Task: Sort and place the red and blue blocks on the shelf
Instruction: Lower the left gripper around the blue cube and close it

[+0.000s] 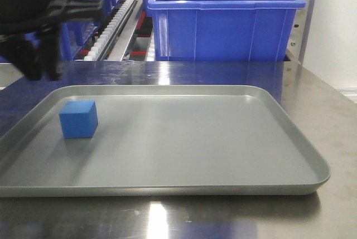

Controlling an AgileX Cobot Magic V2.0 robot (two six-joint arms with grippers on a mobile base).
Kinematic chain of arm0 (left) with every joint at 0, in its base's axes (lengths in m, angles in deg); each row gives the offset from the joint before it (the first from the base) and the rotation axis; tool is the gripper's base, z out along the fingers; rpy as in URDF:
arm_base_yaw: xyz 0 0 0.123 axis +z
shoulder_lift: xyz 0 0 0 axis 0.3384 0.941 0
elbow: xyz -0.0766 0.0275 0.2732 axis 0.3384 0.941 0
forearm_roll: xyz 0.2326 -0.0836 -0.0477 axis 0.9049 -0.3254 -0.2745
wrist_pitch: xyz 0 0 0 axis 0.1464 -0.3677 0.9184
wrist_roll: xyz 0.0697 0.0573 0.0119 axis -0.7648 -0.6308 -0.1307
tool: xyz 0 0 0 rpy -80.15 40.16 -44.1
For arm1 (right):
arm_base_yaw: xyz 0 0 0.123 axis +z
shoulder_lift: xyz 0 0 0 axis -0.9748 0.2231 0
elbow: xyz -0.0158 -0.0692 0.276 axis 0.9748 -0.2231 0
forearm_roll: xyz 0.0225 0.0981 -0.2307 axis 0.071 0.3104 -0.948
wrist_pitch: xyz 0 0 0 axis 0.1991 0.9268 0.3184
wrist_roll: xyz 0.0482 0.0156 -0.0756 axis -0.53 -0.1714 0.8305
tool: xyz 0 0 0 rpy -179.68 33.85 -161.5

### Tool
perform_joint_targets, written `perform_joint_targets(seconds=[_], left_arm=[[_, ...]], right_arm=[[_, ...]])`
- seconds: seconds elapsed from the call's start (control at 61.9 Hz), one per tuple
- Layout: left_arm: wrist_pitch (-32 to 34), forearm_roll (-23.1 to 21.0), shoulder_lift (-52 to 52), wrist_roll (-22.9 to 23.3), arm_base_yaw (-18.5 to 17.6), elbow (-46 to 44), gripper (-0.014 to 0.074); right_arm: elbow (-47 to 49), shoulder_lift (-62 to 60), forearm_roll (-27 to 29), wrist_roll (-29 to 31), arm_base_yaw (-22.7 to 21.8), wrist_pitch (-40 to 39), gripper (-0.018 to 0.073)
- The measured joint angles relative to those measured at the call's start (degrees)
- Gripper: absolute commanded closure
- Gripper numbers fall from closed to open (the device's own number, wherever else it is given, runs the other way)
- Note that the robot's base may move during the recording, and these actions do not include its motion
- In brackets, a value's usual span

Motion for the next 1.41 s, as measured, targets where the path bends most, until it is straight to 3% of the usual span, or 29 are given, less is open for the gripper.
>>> perform_joint_targets(seconds=[0.081, 0.178, 0.404, 0.549, 1.05, 1.406], left_arm=[[-0.1, -0.5, 0.0, 1.7, -1.6, -1.1, 0.0079], [-1.3, -0.9, 1.0, 4.5, -3.0, -2.6, 0.0008], [-7.7, 0.5, 7.0, 5.8, -3.1, -6.2, 0.001], [-9.1, 0.5, 9.7, 3.4, -3.1, -8.0, 0.001], [-6.9, -4.3, 10.6, 0.1, -2.5, -8.7, 0.0012], [-6.0, -4.9, 10.7, -2.9, -0.3, -8.2, 0.0012]], right_arm=[[0.0, 0.0, 0.0, 0.0, 0.0, 0.0, 0.0503], [0.0, 0.0, 0.0, 0.0, 0.0, 0.0, 0.0503], [0.0, 0.0, 0.0, 0.0, 0.0, 0.0, 0.0503], [0.0, 0.0, 0.0, 0.0, 0.0, 0.0, 0.0503], [0.0, 0.0, 0.0, 0.0, 0.0, 0.0, 0.0503], [0.0, 0.0, 0.0, 0.0, 0.0, 0.0, 0.0503]])
